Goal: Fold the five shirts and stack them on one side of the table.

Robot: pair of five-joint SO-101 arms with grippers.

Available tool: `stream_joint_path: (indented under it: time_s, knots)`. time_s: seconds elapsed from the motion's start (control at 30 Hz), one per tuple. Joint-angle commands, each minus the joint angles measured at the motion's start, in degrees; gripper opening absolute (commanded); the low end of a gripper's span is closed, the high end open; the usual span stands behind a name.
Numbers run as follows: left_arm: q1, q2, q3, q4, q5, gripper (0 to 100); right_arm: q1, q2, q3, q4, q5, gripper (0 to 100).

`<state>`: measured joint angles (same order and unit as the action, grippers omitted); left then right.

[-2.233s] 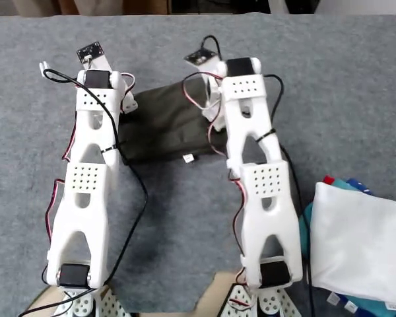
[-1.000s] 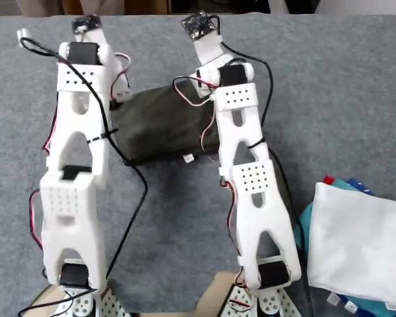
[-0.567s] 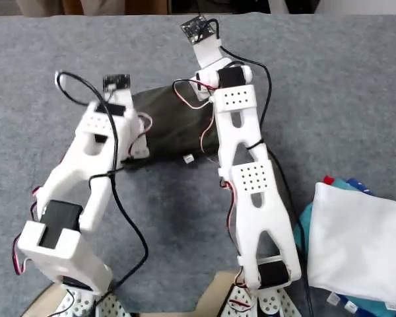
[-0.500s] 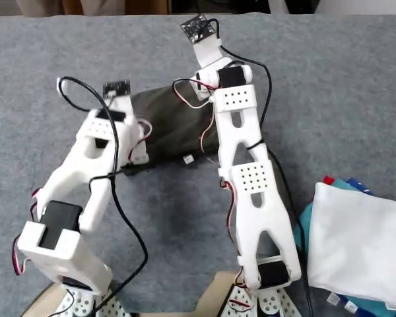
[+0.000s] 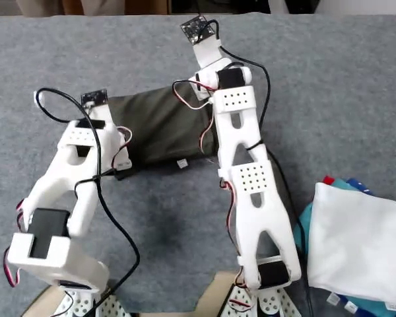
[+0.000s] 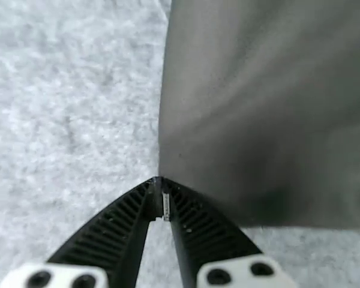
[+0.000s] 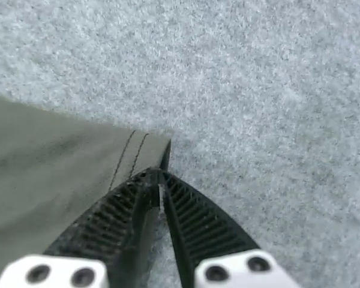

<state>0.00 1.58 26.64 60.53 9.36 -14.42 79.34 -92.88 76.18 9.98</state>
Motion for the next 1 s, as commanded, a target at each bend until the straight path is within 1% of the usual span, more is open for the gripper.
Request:
stream_joint_path:
  time_s: [0.0,0.1,0.17,0.23,0.37,0.4,0.47,0.63,0.83,0.97]
  knots:
    - [-0.88,-6.37,-5.1,5.36,-0.35,2,0.84,-0.66,-2.59,-1.32,-0.09,0.5]
    - [-0.97,-8.92,-8.79,7.12,-0.18,2,0.84,-0.66,-2.59,-1.32,-0.09,0.5]
    - [-2.29,-8.66,-11.52,4.22,-0.09,2,0.84,-0.66,-2.59,-1.14,-0.09,0.5]
    - [-3.6,-7.16,-12.4,-3.69,0.18,2,0.84,-0.66,-2.59,-1.05,-0.09,0.5]
    - [-4.57,1.36,-11.52,-24.97,2.29,2,0.84,-0.57,-2.59,-1.05,-0.09,0.5]
    - [-4.84,4.18,-11.96,-28.57,2.9,2,0.84,-0.57,-2.59,-1.05,-0.09,0.5]
    - [-5.1,9.8,-13.71,-31.65,4.13,2,0.84,-0.57,-2.59,-1.05,-0.09,0.5]
    - [-5.27,22.11,-23.74,-29.45,4.84,2,0.84,-0.57,-2.59,-0.97,-0.09,0.5]
    - [-6.77,32.48,-39.74,-15.3,4.84,2,0.84,-0.57,-2.59,-0.97,-0.09,0.5]
    - [-6.86,36.62,-49.67,-4.92,4.57,2,0.92,-0.57,-2.59,-0.97,-0.09,0.5]
